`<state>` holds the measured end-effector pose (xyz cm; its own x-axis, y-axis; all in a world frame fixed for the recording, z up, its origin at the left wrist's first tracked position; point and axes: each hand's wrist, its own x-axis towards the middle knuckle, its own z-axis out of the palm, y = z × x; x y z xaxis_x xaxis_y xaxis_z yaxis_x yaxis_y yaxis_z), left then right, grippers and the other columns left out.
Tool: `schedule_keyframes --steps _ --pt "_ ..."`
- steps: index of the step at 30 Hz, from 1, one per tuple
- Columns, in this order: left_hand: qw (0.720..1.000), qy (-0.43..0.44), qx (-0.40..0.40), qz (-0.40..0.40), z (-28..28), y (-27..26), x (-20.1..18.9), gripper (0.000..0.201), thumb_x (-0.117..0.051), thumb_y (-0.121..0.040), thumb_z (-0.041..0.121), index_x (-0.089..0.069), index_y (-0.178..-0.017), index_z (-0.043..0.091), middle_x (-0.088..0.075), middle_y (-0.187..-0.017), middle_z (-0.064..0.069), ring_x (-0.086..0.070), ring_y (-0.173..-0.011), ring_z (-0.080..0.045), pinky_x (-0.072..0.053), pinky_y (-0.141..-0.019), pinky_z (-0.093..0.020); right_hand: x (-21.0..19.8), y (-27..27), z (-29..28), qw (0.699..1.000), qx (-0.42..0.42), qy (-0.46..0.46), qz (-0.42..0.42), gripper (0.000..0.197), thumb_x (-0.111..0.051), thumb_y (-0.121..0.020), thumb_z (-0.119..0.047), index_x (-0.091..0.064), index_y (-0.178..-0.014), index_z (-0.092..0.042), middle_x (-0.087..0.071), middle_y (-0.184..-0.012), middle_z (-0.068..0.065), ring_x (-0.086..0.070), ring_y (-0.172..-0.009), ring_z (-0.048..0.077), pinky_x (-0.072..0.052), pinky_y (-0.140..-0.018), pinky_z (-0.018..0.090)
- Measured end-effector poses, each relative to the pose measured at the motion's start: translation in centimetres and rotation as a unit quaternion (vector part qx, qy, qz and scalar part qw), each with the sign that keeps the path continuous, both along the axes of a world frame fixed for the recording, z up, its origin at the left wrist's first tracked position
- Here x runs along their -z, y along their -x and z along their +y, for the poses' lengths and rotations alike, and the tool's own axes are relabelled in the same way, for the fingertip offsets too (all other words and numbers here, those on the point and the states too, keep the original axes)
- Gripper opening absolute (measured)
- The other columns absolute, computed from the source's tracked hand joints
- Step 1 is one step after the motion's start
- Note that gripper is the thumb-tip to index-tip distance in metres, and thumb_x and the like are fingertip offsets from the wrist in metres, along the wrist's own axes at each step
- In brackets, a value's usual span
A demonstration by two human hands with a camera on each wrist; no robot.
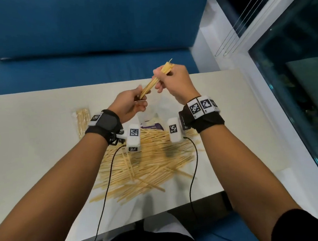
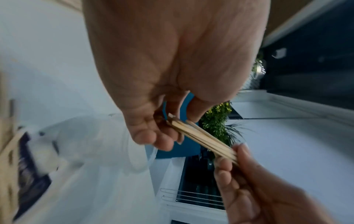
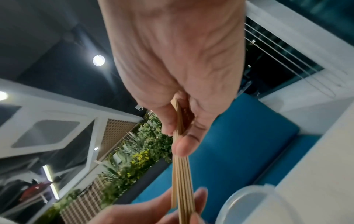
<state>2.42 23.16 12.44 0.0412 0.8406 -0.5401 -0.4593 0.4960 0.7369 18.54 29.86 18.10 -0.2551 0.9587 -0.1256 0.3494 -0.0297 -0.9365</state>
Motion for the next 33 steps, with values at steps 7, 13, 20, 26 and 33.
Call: schedule_keyframes --steps 7,13,20,26,33 --pt "0.900 -0.018 -0.030 0.435 1.3 -0.7 3.2 0.032 -0.064 -0.091 0.020 -0.058 -0.123 0.021 -0.054 -0.126 -0.007 -0.057 -0.110 -0.022 -0.052 -0.091 -0.035 4.8 0.7 1.1 0.991 0.065 -0.051 -0.108 0.015 -0.066 -0.101 -0.024 -0.072 -0.092 -0.013 -0.073 -0.077 0.003 -0.072 -0.070 0.016 -0.062 -0.069 0.035" --pt "0.848 -0.068 0.079 0.520 1.1 -0.8 5.2 0.091 -0.080 -0.080 0.045 -0.035 -0.154 0.019 -0.033 -0.154 -0.011 -0.035 -0.140 -0.030 -0.038 -0.113 -0.047 8.9 1.8 0.0 0.985 0.018 -0.039 -0.168 0.014 -0.072 -0.097 -0.022 -0.075 -0.102 -0.009 -0.072 -0.093 0.004 -0.065 -0.078 0.010 -0.050 -0.068 0.018" --pt "0.848 -0.145 0.136 0.491 0.9 -0.4 5.1 0.083 -0.070 -0.093 0.039 -0.025 -0.161 0.024 -0.030 -0.164 -0.004 -0.030 -0.149 -0.022 -0.028 -0.121 -0.042 8.4 2.2 0.9 0.967 -0.034 -0.064 -0.244 0.002 -0.074 -0.093 -0.011 -0.074 -0.095 -0.012 -0.069 -0.091 0.001 -0.056 -0.073 0.002 -0.047 -0.063 0.015" --pt "0.864 -0.122 0.155 0.464 1.0 -0.5 4.8 0.108 -0.085 -0.078 0.044 -0.020 -0.161 0.022 -0.027 -0.166 -0.002 -0.030 -0.149 -0.021 -0.028 -0.117 -0.038 8.2 1.9 1.3 0.948 -0.034 -0.118 -0.294 0.013 -0.073 -0.094 -0.008 -0.075 -0.105 -0.012 -0.070 -0.104 0.004 -0.065 -0.091 0.015 -0.055 -0.078 0.025" --pt "0.875 -0.116 0.130 0.451 0.9 -0.6 5.3 0.112 -0.092 -0.069 0.040 -0.025 -0.159 0.027 -0.038 -0.160 -0.003 -0.040 -0.143 -0.025 -0.042 -0.113 -0.048 9.2 1.4 0.5 0.923 0.012 -0.187 -0.336 0.022 -0.082 -0.087 -0.019 -0.071 -0.106 -0.020 -0.052 -0.118 0.002 -0.050 -0.112 0.020 -0.049 -0.093 0.029"
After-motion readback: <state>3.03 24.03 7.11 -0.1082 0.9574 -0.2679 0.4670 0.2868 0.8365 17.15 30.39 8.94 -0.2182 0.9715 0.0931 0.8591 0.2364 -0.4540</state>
